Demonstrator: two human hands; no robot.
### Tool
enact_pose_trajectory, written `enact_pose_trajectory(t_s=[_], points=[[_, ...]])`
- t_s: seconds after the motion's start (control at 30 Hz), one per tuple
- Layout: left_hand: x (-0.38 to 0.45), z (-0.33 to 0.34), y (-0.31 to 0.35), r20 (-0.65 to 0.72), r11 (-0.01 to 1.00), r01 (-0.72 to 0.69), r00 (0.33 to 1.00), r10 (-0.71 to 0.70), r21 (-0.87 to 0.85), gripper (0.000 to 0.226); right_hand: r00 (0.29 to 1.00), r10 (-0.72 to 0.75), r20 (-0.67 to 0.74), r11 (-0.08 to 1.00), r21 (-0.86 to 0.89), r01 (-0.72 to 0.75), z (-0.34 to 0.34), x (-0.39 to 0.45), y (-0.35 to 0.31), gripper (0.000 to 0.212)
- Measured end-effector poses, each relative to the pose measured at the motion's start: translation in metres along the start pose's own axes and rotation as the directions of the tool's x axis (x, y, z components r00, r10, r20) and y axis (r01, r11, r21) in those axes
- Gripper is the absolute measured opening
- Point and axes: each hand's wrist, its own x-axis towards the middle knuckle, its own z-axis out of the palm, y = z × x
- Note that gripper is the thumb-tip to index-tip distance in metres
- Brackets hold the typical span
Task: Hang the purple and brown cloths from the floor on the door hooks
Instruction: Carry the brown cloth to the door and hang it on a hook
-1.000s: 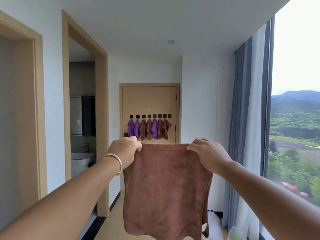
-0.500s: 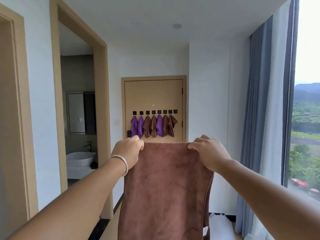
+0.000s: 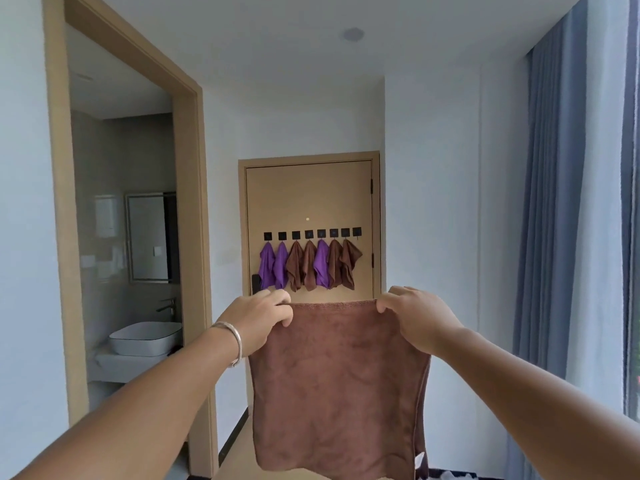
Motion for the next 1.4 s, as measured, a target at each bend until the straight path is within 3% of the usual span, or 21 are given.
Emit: enact_pose_trajectory(t_s=[0.87, 1.4], points=[[0.3, 0.292, -0.135, 0.002, 0.993, -0.022, 1.0, 0.022, -0.116, 0.064, 0.99, 0.05, 0.132, 0.997, -0.066, -0.041, 0.258, 0.256, 0.213, 0.053], [0.471, 0.448, -0.208, 0.101, 0.996, 0.056, 0.994, -0.049, -0.073, 0.062, 0.987, -0.106, 0.122, 0.994, 0.015, 0.105, 0.443, 0.429, 0.357, 0.06]])
